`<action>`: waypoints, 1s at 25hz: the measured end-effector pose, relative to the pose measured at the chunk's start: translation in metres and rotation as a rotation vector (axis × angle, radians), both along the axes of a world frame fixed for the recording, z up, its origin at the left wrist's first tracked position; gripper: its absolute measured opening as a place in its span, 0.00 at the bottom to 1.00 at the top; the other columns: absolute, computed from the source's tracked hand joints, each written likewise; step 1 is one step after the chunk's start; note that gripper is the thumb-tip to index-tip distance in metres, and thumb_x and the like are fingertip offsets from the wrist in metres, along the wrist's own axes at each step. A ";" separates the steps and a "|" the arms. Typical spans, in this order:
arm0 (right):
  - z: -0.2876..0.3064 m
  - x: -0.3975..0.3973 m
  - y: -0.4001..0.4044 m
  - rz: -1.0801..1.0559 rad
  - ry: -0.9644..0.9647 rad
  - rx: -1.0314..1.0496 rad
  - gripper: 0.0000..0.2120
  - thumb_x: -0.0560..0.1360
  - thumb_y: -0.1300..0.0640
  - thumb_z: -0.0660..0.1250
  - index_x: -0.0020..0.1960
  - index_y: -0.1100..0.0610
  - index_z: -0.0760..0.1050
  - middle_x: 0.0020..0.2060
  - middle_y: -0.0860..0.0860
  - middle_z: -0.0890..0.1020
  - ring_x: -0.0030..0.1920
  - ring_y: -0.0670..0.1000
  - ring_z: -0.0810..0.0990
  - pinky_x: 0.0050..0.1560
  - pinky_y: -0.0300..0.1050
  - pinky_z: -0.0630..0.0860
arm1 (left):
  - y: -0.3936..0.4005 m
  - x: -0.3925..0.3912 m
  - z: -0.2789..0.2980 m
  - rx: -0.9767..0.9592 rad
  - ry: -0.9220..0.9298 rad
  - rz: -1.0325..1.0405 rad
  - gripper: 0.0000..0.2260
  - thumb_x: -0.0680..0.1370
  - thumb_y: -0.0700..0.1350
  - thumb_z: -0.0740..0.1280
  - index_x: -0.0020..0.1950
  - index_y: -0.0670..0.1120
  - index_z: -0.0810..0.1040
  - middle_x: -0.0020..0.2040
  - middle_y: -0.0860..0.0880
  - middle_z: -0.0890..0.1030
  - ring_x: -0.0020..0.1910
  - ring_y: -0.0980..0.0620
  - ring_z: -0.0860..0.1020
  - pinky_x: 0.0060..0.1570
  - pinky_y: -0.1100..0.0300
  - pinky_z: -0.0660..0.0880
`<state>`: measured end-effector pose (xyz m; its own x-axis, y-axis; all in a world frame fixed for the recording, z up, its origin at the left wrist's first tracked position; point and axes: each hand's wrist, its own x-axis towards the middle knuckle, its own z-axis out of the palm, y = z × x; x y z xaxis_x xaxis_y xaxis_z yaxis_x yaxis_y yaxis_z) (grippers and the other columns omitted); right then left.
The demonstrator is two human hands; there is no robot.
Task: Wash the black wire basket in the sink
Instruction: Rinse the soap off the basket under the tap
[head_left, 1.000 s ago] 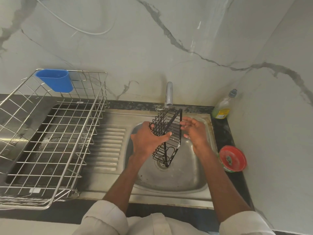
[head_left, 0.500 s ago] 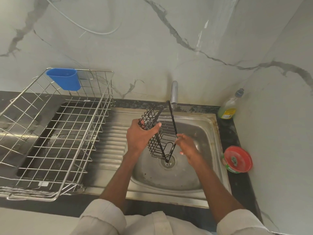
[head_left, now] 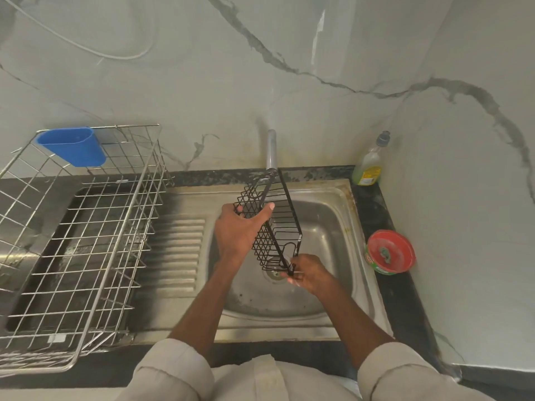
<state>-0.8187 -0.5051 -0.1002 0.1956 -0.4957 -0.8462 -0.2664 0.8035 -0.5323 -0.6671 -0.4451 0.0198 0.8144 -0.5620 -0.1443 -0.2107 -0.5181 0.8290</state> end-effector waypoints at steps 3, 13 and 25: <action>-0.002 -0.003 -0.005 -0.082 0.030 -0.058 0.10 0.80 0.74 0.55 0.52 0.64 0.72 0.38 0.63 0.84 0.29 0.59 0.83 0.26 0.44 0.71 | 0.001 0.004 0.002 -0.016 0.017 0.012 0.34 0.65 0.75 0.77 0.55 0.49 0.78 0.46 0.55 0.83 0.44 0.58 0.81 0.36 0.65 0.71; 0.004 0.000 -0.010 -0.080 -0.065 -0.054 0.09 0.81 0.69 0.59 0.47 0.58 0.74 0.54 0.59 0.86 0.46 0.60 0.84 0.32 0.43 0.76 | -0.002 0.020 0.002 -0.078 0.045 -0.136 0.24 0.71 0.62 0.80 0.56 0.49 0.77 0.50 0.56 0.82 0.48 0.59 0.80 0.49 0.62 0.77; 0.004 0.025 -0.013 -0.117 -0.110 -0.123 0.30 0.81 0.73 0.58 0.78 0.51 0.66 0.65 0.61 0.76 0.43 0.61 0.86 0.42 0.55 0.86 | 0.026 0.059 -0.014 0.004 0.184 -0.057 0.33 0.72 0.67 0.74 0.63 0.44 0.70 0.56 0.48 0.79 0.51 0.55 0.78 0.52 0.54 0.75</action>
